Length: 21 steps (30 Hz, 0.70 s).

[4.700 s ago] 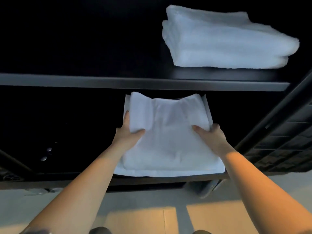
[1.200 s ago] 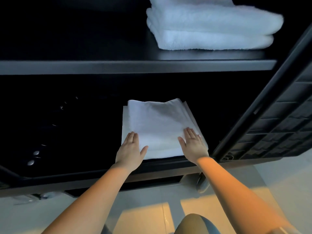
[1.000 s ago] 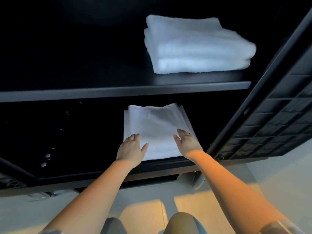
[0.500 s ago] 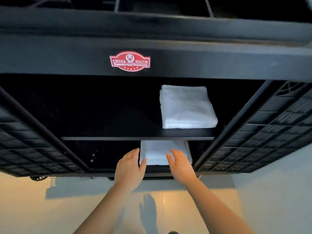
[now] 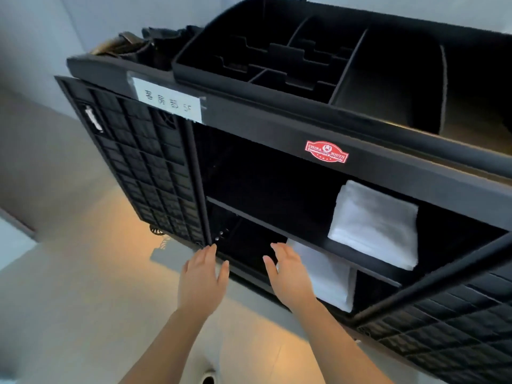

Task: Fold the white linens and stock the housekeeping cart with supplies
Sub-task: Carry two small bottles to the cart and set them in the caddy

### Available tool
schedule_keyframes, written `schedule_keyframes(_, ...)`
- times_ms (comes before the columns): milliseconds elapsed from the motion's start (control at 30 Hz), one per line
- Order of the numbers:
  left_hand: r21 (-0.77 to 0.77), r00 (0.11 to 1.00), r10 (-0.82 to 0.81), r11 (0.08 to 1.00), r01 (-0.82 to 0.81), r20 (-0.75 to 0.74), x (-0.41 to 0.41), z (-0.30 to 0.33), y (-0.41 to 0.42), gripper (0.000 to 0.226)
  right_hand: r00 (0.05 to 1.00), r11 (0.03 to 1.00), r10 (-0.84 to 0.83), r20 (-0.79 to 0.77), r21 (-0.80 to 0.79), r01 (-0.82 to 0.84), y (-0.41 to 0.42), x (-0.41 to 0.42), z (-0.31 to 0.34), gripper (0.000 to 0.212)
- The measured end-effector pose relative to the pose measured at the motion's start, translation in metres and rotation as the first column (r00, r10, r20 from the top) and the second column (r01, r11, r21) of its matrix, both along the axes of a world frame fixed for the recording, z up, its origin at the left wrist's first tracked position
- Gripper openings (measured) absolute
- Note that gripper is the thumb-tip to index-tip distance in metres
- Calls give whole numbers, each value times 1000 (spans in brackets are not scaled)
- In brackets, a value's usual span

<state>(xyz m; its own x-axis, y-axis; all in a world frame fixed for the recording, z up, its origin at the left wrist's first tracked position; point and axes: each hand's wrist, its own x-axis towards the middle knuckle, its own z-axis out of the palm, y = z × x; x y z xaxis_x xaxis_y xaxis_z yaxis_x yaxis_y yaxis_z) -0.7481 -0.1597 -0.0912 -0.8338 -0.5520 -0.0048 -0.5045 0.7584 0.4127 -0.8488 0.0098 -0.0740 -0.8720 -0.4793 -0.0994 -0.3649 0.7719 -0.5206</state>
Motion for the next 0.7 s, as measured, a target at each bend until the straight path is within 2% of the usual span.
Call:
schedule_keyframes(167,-11,976,214,977,-214,38,64,-4,-19,55,967,969,248,-57,24,-247,-44,29,1,51)
schedule_keyframes(333,7,890,455,890,-455,24,143,-2,-36,55,866,866,499,-45,-12,-499,-103,78,3,48)
schedule_keyframes(467,-20,775,631,776,-631,22,212,6,-46,54,731,733,679,-69,0,-680,-154,134,6,45)
schedule_keyframes(700,-28,481,877,481,-876,-4,352,19,-59,55,406,406,908,-106,-24,-914,-240,265,21,41)
